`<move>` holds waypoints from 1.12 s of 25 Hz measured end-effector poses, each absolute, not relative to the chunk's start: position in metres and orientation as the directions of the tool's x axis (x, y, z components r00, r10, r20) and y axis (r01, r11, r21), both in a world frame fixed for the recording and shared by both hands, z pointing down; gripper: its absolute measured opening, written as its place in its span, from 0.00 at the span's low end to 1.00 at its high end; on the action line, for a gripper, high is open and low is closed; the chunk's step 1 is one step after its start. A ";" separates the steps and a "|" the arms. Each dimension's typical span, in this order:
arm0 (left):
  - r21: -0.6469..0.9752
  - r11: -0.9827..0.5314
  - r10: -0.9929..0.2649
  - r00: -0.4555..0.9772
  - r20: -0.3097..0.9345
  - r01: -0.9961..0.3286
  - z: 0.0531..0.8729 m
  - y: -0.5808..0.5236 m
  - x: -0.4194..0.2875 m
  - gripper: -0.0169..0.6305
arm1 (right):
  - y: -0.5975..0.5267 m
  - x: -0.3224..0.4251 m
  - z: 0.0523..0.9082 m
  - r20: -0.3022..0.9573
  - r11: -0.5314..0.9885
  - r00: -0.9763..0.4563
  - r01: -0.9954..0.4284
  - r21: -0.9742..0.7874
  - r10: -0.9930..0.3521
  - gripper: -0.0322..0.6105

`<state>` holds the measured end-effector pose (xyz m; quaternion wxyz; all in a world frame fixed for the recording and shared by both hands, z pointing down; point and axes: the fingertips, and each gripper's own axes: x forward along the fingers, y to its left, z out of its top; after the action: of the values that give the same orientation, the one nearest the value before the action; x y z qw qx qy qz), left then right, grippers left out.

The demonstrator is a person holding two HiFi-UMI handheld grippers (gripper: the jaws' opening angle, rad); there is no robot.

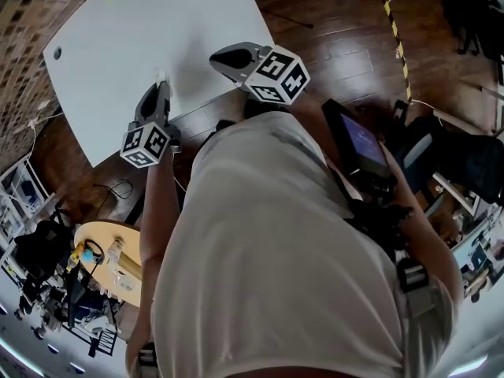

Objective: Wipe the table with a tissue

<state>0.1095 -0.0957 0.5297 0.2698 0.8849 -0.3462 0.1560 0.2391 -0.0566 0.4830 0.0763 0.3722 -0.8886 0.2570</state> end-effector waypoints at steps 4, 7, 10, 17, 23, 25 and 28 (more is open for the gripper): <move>0.361 -0.613 -0.562 0.709 0.427 -0.703 0.517 -0.075 0.101 0.11 | -0.040 0.226 0.478 0.330 0.623 -0.736 -0.676 -0.393 -0.591 0.06; 0.356 -0.639 -0.543 0.728 0.419 -0.682 0.511 -0.056 0.088 0.11 | -0.020 0.209 0.474 0.343 0.608 -0.725 -0.688 -0.395 -0.597 0.06; 0.348 -0.646 -0.551 0.731 0.403 -0.679 0.513 -0.038 0.056 0.11 | -0.007 0.171 0.478 0.339 0.623 -0.736 -0.677 -0.392 -0.586 0.06; 0.365 -0.606 -0.601 0.708 0.372 -0.706 0.513 -0.008 0.006 0.11 | 0.003 0.107 0.473 0.335 0.699 -0.786 -0.617 -0.361 -0.519 0.06; 0.367 -0.592 -0.633 0.696 0.339 -0.717 0.505 0.006 -0.018 0.11 | 0.017 0.083 0.473 0.341 0.717 -0.798 -0.598 -0.358 -0.496 0.06; 0.369 -0.591 -0.635 0.696 0.336 -0.717 0.506 0.009 -0.022 0.11 | 0.021 0.078 0.472 0.339 0.714 -0.797 -0.601 -0.359 -0.500 0.06; 0.373 -0.592 -0.633 0.698 0.334 -0.715 0.507 0.012 -0.024 0.11 | 0.026 0.077 0.470 0.340 0.713 -0.793 -0.606 -0.353 -0.506 0.06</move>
<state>-0.0240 0.0121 0.5073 0.2455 0.8882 -0.3793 0.0831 0.0765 0.0258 0.4695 0.1097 0.3027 -0.9188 0.2282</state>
